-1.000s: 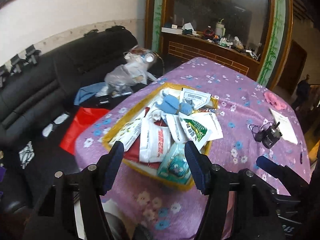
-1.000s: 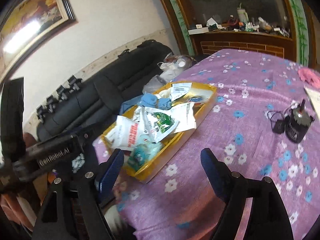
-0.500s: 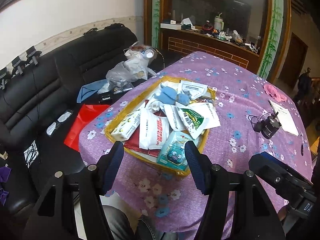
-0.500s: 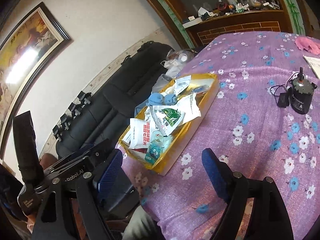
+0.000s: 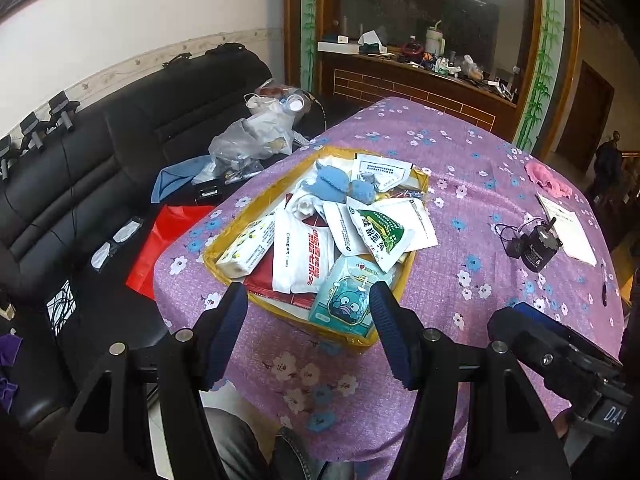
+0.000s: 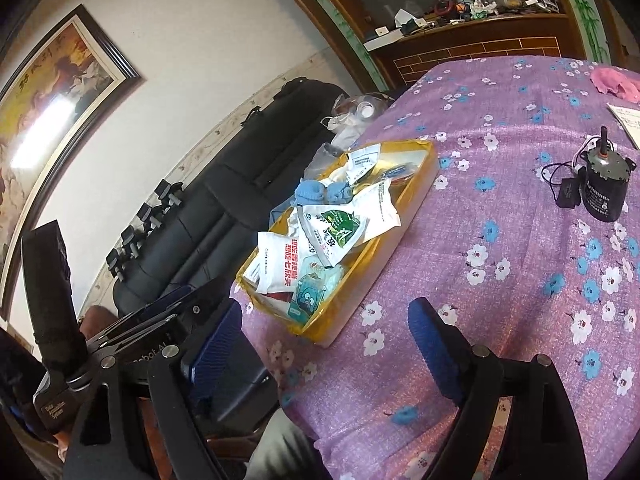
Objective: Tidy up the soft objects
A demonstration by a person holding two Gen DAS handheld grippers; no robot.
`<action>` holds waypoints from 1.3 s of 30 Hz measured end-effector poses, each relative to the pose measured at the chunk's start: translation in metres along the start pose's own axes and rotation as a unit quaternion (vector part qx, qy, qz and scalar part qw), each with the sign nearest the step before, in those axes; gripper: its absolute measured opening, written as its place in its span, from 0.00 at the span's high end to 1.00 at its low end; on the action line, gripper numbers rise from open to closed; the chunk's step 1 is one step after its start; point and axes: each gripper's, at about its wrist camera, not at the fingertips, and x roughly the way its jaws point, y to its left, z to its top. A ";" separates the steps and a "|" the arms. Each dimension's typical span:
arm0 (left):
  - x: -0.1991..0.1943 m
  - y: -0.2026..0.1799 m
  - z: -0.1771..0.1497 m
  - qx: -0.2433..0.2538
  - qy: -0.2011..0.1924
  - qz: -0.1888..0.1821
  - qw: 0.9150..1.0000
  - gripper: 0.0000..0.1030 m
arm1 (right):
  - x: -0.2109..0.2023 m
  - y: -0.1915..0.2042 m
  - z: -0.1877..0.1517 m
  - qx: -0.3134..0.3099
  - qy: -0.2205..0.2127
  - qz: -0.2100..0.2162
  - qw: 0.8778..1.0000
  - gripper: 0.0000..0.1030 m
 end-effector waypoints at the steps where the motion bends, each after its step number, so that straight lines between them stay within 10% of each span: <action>1: 0.000 0.000 0.000 -0.001 0.001 0.000 1.000 0.39 | 0.001 0.000 0.000 0.001 0.001 0.000 1.000 0.16; 39: 0.006 0.003 -0.002 -0.001 0.012 -0.003 1.000 0.39 | 0.001 0.003 0.002 -0.010 0.009 -0.001 1.000 0.16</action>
